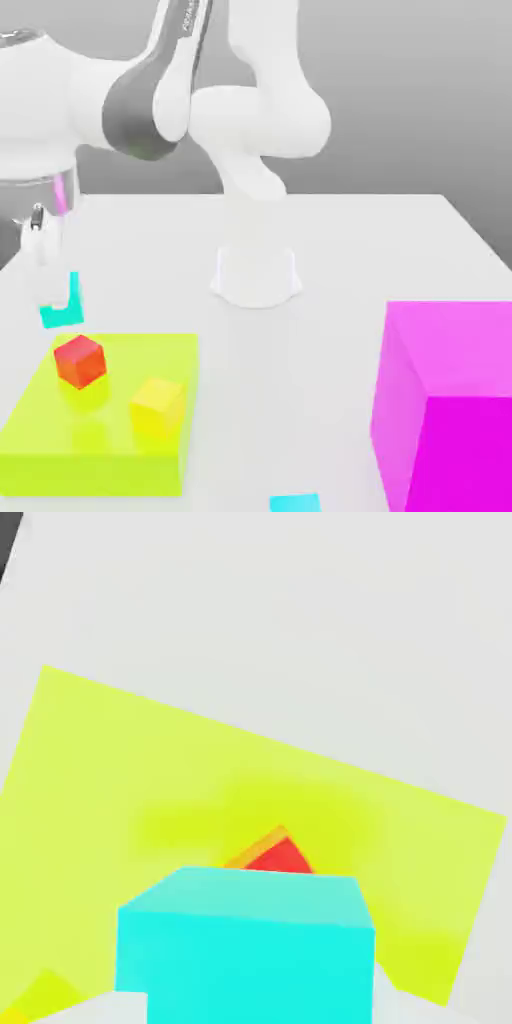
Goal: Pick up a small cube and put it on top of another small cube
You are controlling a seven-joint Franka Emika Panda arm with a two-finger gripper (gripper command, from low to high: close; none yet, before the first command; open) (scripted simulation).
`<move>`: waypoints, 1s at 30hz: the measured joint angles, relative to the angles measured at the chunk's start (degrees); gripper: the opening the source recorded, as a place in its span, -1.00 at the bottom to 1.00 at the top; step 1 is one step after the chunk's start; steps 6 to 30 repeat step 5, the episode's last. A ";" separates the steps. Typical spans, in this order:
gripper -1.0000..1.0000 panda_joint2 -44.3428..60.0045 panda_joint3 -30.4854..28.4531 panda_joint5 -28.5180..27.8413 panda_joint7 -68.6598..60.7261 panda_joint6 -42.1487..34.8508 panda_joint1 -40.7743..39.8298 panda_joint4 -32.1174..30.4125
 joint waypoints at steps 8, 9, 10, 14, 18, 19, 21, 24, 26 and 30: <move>1.00 3.65 -0.01 1.14 -0.77 4.49 0.19 -0.88; 1.00 3.65 -0.01 1.14 -0.77 4.49 0.19 -0.88; 1.00 3.65 -0.01 1.14 -0.77 4.49 0.19 -0.88; 1.00 3.65 -0.01 1.14 -0.77 4.49 0.19 -0.88; 1.00 3.65 -0.01 1.14 -0.77 4.49 0.19 -0.88; 1.00 3.65 -0.01 1.14 -0.77 4.49 0.19 -0.88; 1.00 3.65 -0.01 1.14 -0.77 4.49 0.19 -0.88; 1.00 3.65 -0.01 1.14 -0.77 4.49 0.19 -0.88; 1.00 3.65 -0.01 1.14 -0.77 4.49 0.19 -0.88; 1.00 3.65 -0.01 1.14 -0.77 4.49 0.19 -0.88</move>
